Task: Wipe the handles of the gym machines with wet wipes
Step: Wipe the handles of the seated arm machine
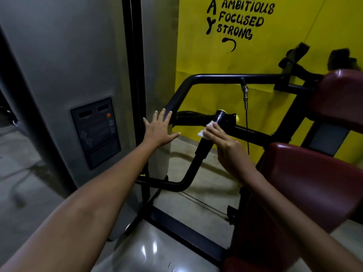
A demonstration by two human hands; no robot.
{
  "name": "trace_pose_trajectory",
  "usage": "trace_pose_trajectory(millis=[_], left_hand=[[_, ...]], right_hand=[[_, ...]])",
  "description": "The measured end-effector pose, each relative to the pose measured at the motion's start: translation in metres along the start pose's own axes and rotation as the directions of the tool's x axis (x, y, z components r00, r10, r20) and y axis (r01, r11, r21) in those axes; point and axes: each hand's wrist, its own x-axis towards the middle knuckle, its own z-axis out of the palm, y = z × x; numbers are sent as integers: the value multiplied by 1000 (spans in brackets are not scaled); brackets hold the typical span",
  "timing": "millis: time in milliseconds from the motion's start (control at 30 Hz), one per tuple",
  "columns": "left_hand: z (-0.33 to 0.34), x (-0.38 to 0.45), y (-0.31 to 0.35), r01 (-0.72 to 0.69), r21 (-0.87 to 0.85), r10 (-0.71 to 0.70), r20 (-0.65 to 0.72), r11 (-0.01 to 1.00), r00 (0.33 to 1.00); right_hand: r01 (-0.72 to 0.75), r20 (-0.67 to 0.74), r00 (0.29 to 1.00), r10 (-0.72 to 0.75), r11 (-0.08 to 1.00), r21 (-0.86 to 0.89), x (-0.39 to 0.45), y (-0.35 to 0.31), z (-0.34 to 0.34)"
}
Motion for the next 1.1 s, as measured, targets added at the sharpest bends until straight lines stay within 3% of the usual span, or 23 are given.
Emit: trace_pose_trajectory(millis=[133,267,433,533,667,767,933,1033,1100], left_hand=[[13,3,-1,8,111,3,-104,994,995],[20,5,0,23,183,6,-158,983,987],[21,6,-1,15,112,6,-184,994,983],[16,6,0,53,77,-44,-115,996,992],[-2,20,-7,16,217,-28,50,976,998],[-8,29,-12,15,111,-35,180,994,983],[-16,40,-11,90,-114,-44,358,989,933],[-19,48,-18,129,-375,8,343,918,939],[-15,48,-18,114,-488,19,260,865,965]], right_hand=[[-89,-44,995,90,996,28,28,17,-3],[-1,-80,997,6,998,69,11,18,5],[57,-89,995,-48,994,97,12,29,3],[-20,-113,993,35,991,134,28,33,3],[-8,-119,993,23,992,126,14,23,8],[29,-110,994,-15,991,132,10,20,4],[-133,-100,983,151,978,162,39,23,-4],[-171,-106,976,188,973,153,35,20,-2],[-150,-120,979,166,980,130,30,19,-1]])
